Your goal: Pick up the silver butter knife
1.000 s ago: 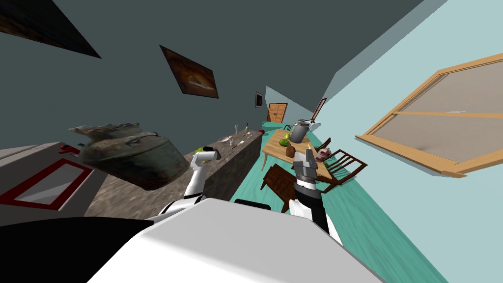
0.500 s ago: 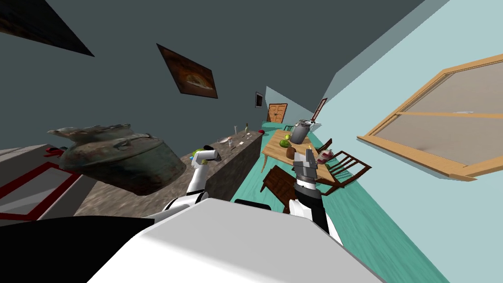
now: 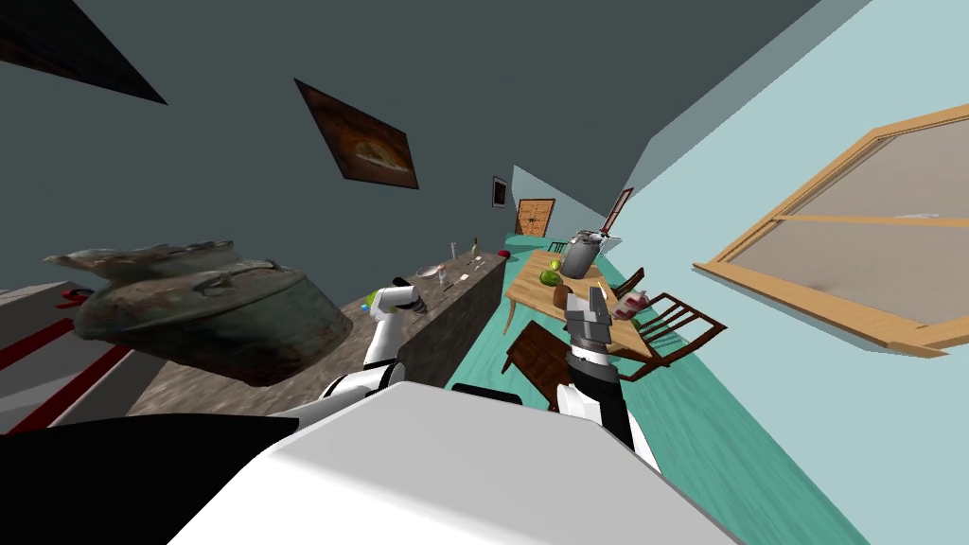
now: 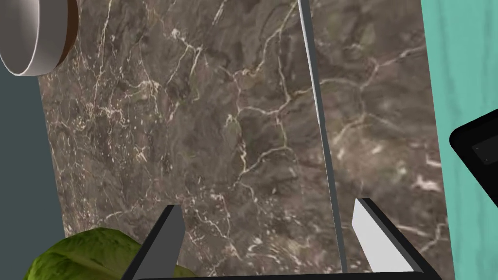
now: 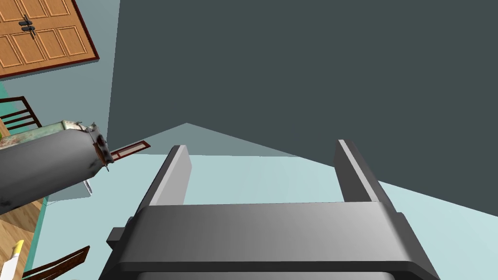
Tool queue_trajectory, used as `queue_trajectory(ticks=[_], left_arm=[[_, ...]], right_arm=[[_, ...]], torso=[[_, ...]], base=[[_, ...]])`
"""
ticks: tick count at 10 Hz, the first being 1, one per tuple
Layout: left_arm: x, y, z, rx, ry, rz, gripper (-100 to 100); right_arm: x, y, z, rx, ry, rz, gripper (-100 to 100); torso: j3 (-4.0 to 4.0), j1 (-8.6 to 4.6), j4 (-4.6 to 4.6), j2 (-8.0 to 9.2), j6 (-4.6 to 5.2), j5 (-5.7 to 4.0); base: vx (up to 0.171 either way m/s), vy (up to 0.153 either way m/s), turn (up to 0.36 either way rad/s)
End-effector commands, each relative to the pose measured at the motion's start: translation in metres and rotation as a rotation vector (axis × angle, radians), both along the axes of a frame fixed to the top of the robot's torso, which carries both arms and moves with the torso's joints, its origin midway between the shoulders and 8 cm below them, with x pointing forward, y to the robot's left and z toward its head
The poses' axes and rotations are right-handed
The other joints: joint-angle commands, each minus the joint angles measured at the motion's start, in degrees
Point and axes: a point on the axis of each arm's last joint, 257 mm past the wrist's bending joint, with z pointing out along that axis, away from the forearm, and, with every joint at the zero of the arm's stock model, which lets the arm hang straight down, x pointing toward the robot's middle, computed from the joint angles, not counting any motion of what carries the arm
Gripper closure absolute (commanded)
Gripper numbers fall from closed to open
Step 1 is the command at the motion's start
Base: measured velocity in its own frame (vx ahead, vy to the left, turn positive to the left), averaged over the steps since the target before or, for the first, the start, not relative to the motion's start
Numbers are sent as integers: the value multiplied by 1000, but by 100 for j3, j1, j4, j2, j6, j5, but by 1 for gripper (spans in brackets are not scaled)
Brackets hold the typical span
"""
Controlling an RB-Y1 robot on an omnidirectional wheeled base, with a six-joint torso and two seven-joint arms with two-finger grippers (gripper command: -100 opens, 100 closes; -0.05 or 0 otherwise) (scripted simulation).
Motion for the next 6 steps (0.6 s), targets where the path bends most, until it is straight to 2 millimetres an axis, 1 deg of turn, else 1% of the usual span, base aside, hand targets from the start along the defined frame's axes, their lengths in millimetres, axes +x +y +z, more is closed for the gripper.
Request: queue_trajectory(ticks=[1, 4, 6], left_arm=[[-7, -4, -8, -47, 42, 23, -100], [-19, -11, -17, -96, 105, 42, -100], [-26, -16, -22, -135, 146, 59, -100]], right_arm=[[0, 0, 0, 0, 0, 0, 0], [0, 0, 0, 0, 0, 0, 0], [0, 0, 0, 0, 0, 0, 0]], torso=[[0, 0, 0, 0, 0, 0], [-4, -9, -1, -8, 0, -2], [-2, 0, -1, -4, -1, 0]], base=[[86, -1, 20], [86, -13, 14], [76, 3, 16]])
